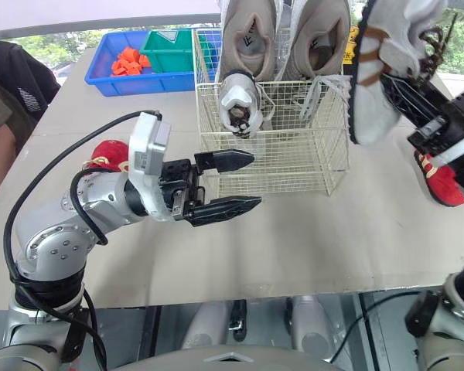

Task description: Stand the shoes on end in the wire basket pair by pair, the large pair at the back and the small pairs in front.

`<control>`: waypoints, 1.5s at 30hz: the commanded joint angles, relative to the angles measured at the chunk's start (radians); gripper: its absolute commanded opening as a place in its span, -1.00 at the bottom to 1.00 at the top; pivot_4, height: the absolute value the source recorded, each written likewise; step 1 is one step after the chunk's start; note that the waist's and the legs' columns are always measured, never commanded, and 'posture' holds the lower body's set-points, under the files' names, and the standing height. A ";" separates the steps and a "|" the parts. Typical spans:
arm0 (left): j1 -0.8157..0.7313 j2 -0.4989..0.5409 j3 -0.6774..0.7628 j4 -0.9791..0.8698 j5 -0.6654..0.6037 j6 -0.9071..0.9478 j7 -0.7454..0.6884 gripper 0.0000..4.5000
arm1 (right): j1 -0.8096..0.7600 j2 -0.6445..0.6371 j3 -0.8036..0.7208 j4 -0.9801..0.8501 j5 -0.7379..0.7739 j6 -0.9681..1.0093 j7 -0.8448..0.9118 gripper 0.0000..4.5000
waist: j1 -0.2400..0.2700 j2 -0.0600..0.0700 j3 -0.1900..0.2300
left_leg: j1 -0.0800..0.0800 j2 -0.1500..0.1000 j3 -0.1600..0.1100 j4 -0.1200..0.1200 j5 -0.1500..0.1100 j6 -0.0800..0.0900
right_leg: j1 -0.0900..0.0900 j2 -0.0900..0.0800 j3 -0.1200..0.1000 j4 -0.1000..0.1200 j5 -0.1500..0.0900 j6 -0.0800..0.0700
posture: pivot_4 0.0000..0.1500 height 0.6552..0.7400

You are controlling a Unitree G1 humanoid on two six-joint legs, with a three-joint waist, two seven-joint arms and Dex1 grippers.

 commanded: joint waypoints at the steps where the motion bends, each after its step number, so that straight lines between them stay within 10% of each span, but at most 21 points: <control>1: 0.028 -0.047 0.051 -0.023 0.016 -0.082 0.028 1.00 | -0.010 0.092 0.135 -0.080 -0.150 -0.194 -0.154 -0.99 | 0.000 0.000 0.000 | 0.000 0.000 0.000 0.000 0.000 0.000 | 0.000 0.000 0.000 0.000 0.001 -0.001 | 1.00 1.00; 11: 0.204 -0.055 0.183 -0.119 -0.078 -0.127 0.087 1.00 | 0.065 0.276 0.517 0.262 -0.699 -0.926 -0.301 -0.99 | -0.011 0.000 0.000 | 0.000 0.000 0.002 0.000 0.003 -0.004 | -0.001 0.000 0.001 0.000 0.001 -0.001 | 1.00 1.00; 22: 0.345 -0.024 0.216 -0.209 -0.072 -0.161 0.151 1.00 | 0.068 0.349 0.592 0.760 -0.746 -1.251 -0.307 -0.99 | -0.012 -0.001 -0.001 | 0.001 0.000 0.002 0.000 0.003 -0.005 | -0.001 -0.001 0.001 0.000 0.000 -0.003 | 1.00 1.00; 31: 0.350 -0.024 0.195 -0.192 -0.063 -0.185 0.153 1.00 | 0.258 0.308 0.593 0.554 -0.512 -1.078 -0.165 0.92 | -0.002 -0.004 -0.004 | 0.001 0.001 -0.001 -0.002 0.003 -0.005 | 0.001 -0.002 -0.002 -0.001 0.000 -0.003 | 1.00 1.00; 45: 0.282 -0.031 0.100 -0.083 -0.038 -0.186 0.044 1.00 | 0.412 -0.053 0.415 0.077 -0.228 -0.605 -0.059 0.97 | 0.014 -0.003 -0.004 | 0.001 0.000 0.000 -0.002 0.000 0.000 | 0.001 -0.003 -0.003 -0.002 -0.002 0.000 | 1.00 1.00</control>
